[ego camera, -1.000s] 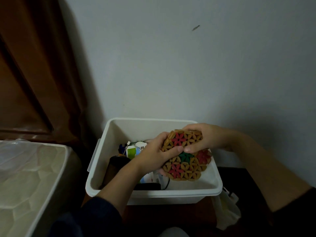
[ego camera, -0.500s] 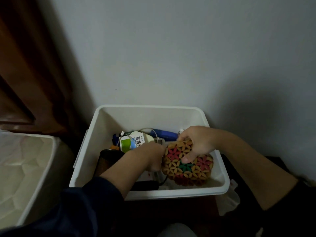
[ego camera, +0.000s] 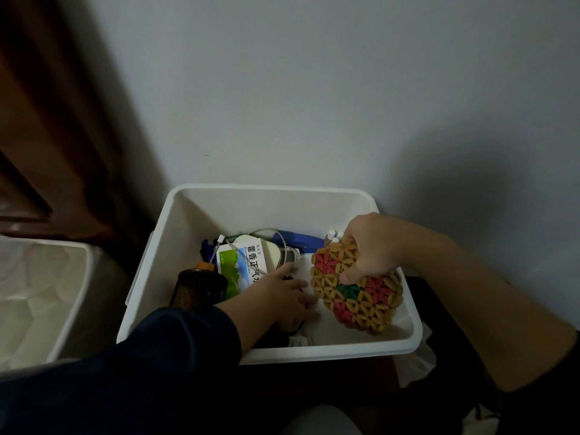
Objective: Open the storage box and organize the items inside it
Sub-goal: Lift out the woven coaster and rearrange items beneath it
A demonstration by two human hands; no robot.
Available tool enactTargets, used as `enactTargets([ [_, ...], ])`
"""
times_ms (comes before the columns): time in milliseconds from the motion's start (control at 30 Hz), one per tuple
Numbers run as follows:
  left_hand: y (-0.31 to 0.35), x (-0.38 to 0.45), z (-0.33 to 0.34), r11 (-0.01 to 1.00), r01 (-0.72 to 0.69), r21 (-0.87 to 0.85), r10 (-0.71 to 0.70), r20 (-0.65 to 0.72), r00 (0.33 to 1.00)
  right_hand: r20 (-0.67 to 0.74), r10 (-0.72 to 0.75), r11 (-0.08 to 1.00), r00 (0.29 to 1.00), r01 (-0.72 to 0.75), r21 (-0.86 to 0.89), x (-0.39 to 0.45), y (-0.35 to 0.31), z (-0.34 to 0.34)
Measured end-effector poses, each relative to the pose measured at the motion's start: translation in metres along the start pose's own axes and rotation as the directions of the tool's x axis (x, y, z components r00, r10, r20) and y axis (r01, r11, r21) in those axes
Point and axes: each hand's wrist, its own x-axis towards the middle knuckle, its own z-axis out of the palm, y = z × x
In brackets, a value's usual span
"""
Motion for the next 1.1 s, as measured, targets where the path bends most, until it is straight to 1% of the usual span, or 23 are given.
enactTargets([
  [100,-0.001,-0.002,0.000,1.000,-0.015,-0.013,0.015,-0.028,1.000,0.027,0.003,1.000,1.000,-0.003,-0.006,0.001,-0.005,0.003],
  [233,-0.006,-0.011,0.006,0.999,-0.013,-0.030,0.011,-0.058,0.998,0.066,-0.006,0.999,0.998,0.004,0.033,0.005,-0.010,0.008],
  [400,-0.018,-0.024,0.018,0.990,0.073,-0.124,-0.079,-0.052,0.995,0.137,0.000,1.000,0.991,0.000,0.001,0.015,-0.017,0.019],
  [500,-0.022,-0.023,0.026,0.973,0.096,-0.210,-0.111,-0.064,0.992,0.176,0.005,1.000,0.984,-0.006,0.004,0.020,-0.019,0.022],
  [567,-0.021,-0.019,0.029,0.952,0.117,-0.284,-0.135,-0.046,0.990,0.182,0.011,1.000,0.983,-0.011,-0.002,0.023,-0.020,0.023],
  [633,-0.020,-0.013,0.031,0.921,0.151,-0.360,-0.159,0.008,0.987,0.170,0.023,1.000,0.985,-0.021,-0.011,0.024,-0.022,0.024],
  [700,-0.018,-0.006,0.028,0.897,0.190,-0.400,-0.177,0.071,0.982,0.124,0.049,0.998,0.991,-0.044,-0.046,0.024,-0.024,0.023],
  [800,-0.010,0.005,0.022,0.881,0.262,-0.394,-0.216,0.157,0.964,0.025,0.097,0.990,0.995,-0.094,-0.109,0.020,-0.023,0.016],
  [933,0.002,0.019,0.010,0.866,0.339,-0.368,-0.269,0.228,0.936,-0.011,0.107,0.990,0.994,-0.108,-0.095,0.014,-0.018,0.007],
  [1000,0.006,0.025,0.004,0.890,0.339,-0.304,-0.284,0.212,0.935,-0.004,0.105,0.992,0.994,-0.105,-0.072,0.011,-0.017,0.007],
  [1100,0.011,0.032,0.001,0.946,0.251,-0.206,-0.236,0.095,0.967,-0.019,0.112,0.992,0.993,-0.113,-0.060,0.008,-0.014,0.011],
])
